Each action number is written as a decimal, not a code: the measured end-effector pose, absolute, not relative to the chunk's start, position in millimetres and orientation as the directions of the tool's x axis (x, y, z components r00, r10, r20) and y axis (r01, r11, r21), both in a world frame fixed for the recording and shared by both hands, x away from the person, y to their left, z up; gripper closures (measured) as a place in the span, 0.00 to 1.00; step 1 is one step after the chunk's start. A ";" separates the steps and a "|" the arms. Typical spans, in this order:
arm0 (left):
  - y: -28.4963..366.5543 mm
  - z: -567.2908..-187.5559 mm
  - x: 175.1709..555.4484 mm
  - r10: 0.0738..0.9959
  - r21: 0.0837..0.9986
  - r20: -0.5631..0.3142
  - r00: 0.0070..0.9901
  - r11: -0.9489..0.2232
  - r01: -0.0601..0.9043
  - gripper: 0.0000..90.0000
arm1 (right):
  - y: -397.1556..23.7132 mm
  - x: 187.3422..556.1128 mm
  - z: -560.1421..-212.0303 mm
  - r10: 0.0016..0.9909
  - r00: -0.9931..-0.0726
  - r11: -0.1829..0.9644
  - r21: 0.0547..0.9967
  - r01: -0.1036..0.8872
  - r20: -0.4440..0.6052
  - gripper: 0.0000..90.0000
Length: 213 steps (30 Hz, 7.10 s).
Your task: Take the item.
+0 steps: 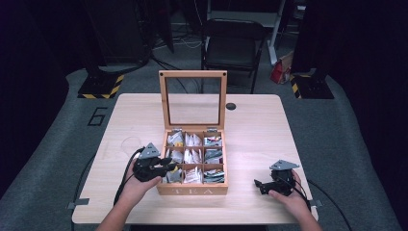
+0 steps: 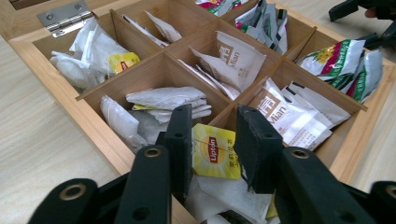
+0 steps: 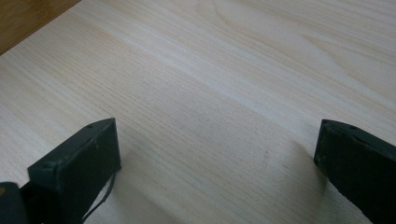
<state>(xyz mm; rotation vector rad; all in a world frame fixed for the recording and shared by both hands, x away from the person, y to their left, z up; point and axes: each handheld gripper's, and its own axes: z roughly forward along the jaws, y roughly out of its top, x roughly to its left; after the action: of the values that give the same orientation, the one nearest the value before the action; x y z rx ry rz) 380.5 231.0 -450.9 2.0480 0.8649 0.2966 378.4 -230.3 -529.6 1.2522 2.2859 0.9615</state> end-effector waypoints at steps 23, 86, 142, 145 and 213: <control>232.5 -442.2 371.6 0.640 0.810 -0.117 0.760 -0.381 0.446 0.97 | -230.2 378.3 -529.5 0.840 -0.542 0.374 0.711 0.595 0.012 0.00; 231.3 -376.5 358.3 0.630 0.852 -0.010 0.776 -0.401 0.337 1.00 | -230.2 378.3 -529.5 0.840 -0.543 0.375 0.712 0.594 0.012 0.00; 305.2 -350.2 388.7 0.784 0.851 0.033 0.620 -0.347 0.393 1.00 | -230.2 378.3 -529.6 0.841 -0.541 0.374 0.712 0.595 0.009 0.00; 309.5 -349.8 389.9 0.792 0.853 0.031 0.610 -0.339 0.397 1.00 | -230.0 378.3 -529.7 0.843 -0.538 0.371 0.713 0.595 0.011 0.00; 352.3 -396.2 422.3 0.906 0.824 -0.010 0.424 -0.233 0.516 1.00 | -230.2 378.3 -529.5 0.840 -0.542 0.374 0.712 0.595 0.012 0.00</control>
<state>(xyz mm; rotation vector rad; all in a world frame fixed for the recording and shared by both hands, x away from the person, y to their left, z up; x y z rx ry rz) 422.3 352.3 -396.2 1.8901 1.2092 0.6244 378.3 -230.2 -529.5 1.2531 2.2870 0.9646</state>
